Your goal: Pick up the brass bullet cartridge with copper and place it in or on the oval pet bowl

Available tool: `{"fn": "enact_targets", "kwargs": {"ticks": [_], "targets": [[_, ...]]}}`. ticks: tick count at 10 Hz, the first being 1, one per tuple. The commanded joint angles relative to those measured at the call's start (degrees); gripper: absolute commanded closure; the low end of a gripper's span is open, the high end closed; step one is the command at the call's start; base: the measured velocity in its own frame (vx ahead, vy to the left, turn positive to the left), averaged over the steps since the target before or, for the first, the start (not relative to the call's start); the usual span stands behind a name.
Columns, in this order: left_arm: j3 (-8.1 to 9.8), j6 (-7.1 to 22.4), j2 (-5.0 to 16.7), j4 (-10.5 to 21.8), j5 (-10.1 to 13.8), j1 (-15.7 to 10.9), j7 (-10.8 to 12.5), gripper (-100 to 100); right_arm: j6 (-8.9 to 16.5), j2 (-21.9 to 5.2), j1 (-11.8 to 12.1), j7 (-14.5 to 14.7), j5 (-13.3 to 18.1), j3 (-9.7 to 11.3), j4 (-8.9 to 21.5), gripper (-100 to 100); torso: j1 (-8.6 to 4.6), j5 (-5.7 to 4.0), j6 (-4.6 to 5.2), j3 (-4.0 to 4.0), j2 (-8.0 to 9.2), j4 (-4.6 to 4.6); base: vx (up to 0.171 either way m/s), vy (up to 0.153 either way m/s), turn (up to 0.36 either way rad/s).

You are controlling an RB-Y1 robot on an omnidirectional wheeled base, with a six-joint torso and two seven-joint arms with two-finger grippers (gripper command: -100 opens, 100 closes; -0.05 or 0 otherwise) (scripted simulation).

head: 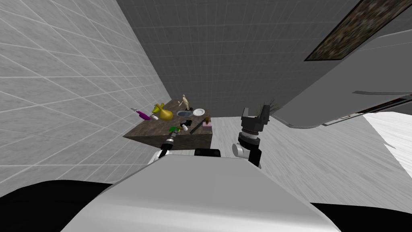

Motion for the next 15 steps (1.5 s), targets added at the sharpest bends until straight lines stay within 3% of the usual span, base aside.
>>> {"fn": "enact_targets", "kwargs": {"ticks": [1, 2, 3, 4, 8, 10, 11, 13, 14, 15], "targets": [[0.00, 0.00, 0.00, 0.00, 0.00, 0.00, 0.00, 100, 0.00, 0.00, 0.00, 0.00, 0.00, 0.00, 0.00, 0, 0.00, 0.00, 0.00, 0.00, 0.00, 0.00, 0.000, 0.000, 0.000], [0.00, 0.00, 0.00, 0.00, 0.00, 0.00, 0.00, 100, 0.00, 0.00, 0.00, 0.00, 0.00, 0.00, 0.00, 0, 0.00, 0.00, 0.00, 0.00, 0.00, 0.00, 0.000, 0.000, 0.000], [0.00, 0.00, 0.00, 0.00, 0.00, 0.00, 0.00, 0, 0.00, 0.00, 0.00, 0.00, 0.00, 0.00, 0.00, 0, 0.00, 0.00, 0.00, 0.00, 0.00, 0.00, 0.000, 0.000, 0.000], [-0.37, -0.21, 1.69, -0.45, 0.07, 0.30, 0.84, -100, 0.00, 0.00, 0.00, 0.00, 0.00, 0.00, 0.00, 0, 0.00, 0.00, 0.00, 0.00, 0.00, 0.00, -0.010, 0.070, -0.122], [-1.68, -0.83, 7.46, -2.02, 0.35, 1.36, 3.72, -100, 0.00, -0.02, -0.01, 0.00, 0.00, -0.01, 0.00, 0, 0.68, 0.14, 0.01, 0.13, 0.24, 0.05, -0.059, 0.158, -0.146], [-2.61, -1.19, 10.96, -3.08, 0.56, 2.12, 5.75, -100, 0.00, -0.02, -0.01, 0.00, 0.00, -0.01, 0.01, 0, 0.68, 0.15, 0.01, 0.15, 0.25, 0.06, -0.072, 0.176, -0.200], [-2.61, -1.19, 11.46, -3.08, 0.56, 2.12, 5.75, -100, 0.00, -0.02, -0.01, 0.00, 0.00, -0.01, 0.00, 0, 0.75, 0.16, 0.02, 0.16, 0.29, 0.06, -0.063, 0.147, -0.093], [-3.69, -1.53, 15.32, -4.25, 0.82, 2.98, 8.07, -100, 0.00, -0.02, -0.01, 0.00, 0.00, -0.01, 0.00, 0, 0.62, 0.14, 0.01, 0.10, 0.17, 0.04, -0.062, 0.155, -0.193], [-3.69, -1.53, 15.97, -4.25, 0.82, 2.98, 8.07, -100, 0.00, -0.02, -0.01, 0.00, 0.00, -0.01, 0.00, 0, 0.66, 0.15, 0.02, 0.11, 0.19, 0.05, -0.048, 0.118, -0.098], [-4.28, -1.68, 18.23, -4.86, 0.97, 3.45, 9.31, -100, 0.00, -0.01, 0.00, 0.00, 0.00, -0.01, 0.00, 0, 0.52, 0.13, -0.02, 0.08, 0.12, 0.03, -0.045, 0.133, -0.133]]}}
